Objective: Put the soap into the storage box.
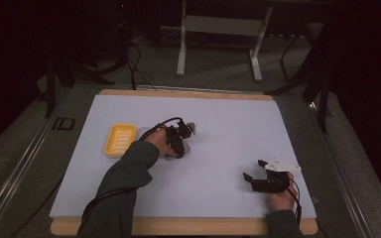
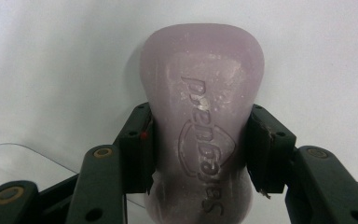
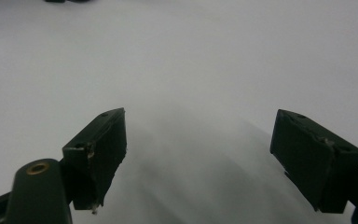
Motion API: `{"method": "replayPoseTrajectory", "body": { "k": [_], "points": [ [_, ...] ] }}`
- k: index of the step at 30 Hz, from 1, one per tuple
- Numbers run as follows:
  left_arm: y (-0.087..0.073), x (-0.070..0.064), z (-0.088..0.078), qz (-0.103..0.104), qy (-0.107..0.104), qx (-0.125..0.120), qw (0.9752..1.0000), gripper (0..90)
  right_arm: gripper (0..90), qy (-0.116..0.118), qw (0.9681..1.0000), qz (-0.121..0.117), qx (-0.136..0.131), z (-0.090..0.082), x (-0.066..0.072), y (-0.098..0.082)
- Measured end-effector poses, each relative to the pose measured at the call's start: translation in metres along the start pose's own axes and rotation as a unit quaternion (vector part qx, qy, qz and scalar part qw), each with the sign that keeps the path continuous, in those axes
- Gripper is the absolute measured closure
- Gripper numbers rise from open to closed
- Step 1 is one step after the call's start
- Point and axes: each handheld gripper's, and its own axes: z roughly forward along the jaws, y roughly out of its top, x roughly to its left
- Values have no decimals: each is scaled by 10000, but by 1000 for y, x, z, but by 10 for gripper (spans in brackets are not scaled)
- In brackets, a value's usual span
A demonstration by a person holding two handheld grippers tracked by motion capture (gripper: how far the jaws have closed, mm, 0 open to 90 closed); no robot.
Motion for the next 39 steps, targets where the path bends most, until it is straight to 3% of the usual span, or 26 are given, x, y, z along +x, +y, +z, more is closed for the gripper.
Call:
{"method": "replayPoseTrajectory", "body": {
  "k": [18,39],
  "points": [
    [-4,2,-3,-70,34,-126,9999,502,180,-1,10000,1,-8,0,0,0],
    [-9,5,-26,-119,47,-340,9993,502,181,-5,10000,2,-6,0,0,0]
  ]
}}
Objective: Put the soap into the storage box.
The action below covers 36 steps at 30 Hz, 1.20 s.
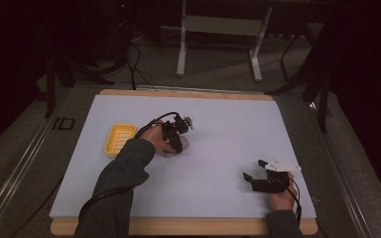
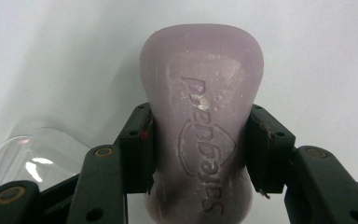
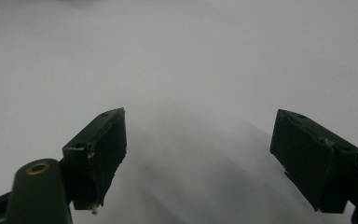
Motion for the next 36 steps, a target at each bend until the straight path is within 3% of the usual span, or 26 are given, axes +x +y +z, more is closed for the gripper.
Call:
{"method": "replayPoseTrajectory", "body": {
  "k": [36],
  "points": [
    [-30,22,-38,-383,320,-18,9988,502,181,-11,10000,-16,2,0,0,0]
  ]
}}
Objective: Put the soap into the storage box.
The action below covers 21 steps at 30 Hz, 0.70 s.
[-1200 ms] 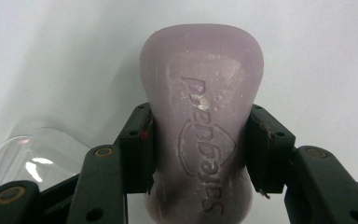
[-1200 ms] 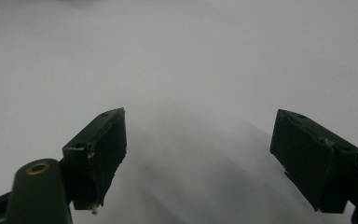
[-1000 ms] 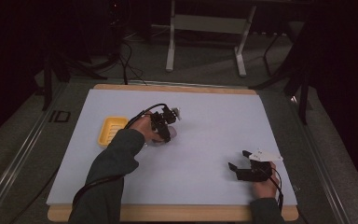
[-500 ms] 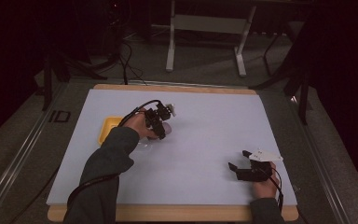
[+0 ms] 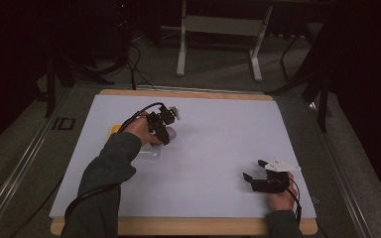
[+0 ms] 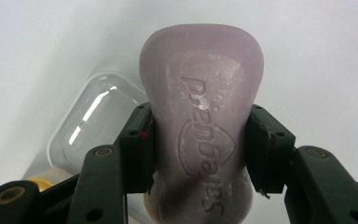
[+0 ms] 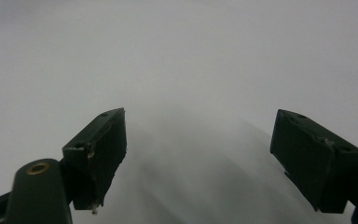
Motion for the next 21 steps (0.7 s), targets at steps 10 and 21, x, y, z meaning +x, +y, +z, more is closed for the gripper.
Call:
{"method": "replayPoseTrajectory", "body": {
  "k": [10,21],
  "points": [
    [-10,10,0,-191,28,-29,9998,502,181,-1,10000,3,-5,0,0,0],
    [-22,21,1,-523,129,30,9985,502,181,-11,10000,-7,-2,0,0,0]
  ]
}}
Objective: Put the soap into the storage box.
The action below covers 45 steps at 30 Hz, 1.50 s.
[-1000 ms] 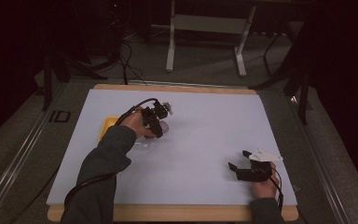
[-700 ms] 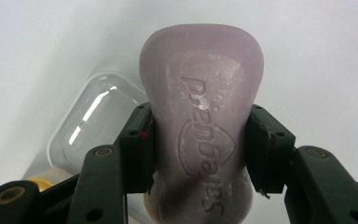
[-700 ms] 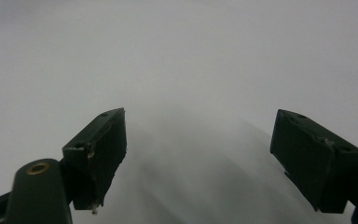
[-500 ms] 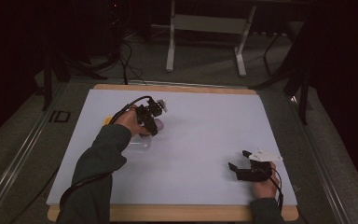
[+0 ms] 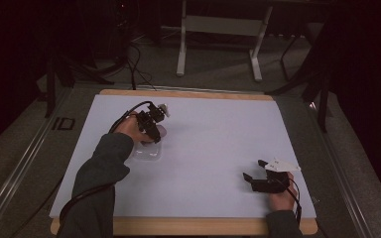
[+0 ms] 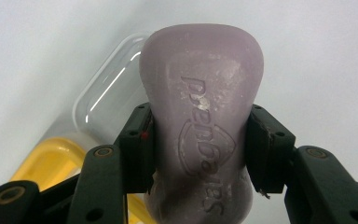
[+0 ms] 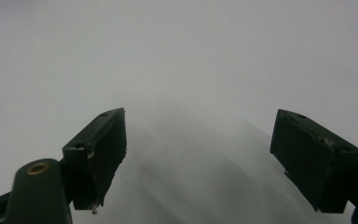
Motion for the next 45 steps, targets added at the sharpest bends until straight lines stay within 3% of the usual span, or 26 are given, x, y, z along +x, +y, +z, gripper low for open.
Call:
{"method": "replayPoseTrajectory", "body": {
  "k": [6,15,25,45],
  "points": [
    [-3,4,0,-118,-11,-1,9999,502,181,1,10000,2,-3,0,0,0],
    [-10,12,2,-479,133,58,9987,502,181,-1,10000,2,-3,0,0,0],
    [-17,20,0,-681,205,99,9974,502,181,-2,10000,6,-1,0,0,0],
    [-38,39,-3,-1235,356,106,9916,502,181,-7,10000,1,-4,0,0,0]
  ]
}}
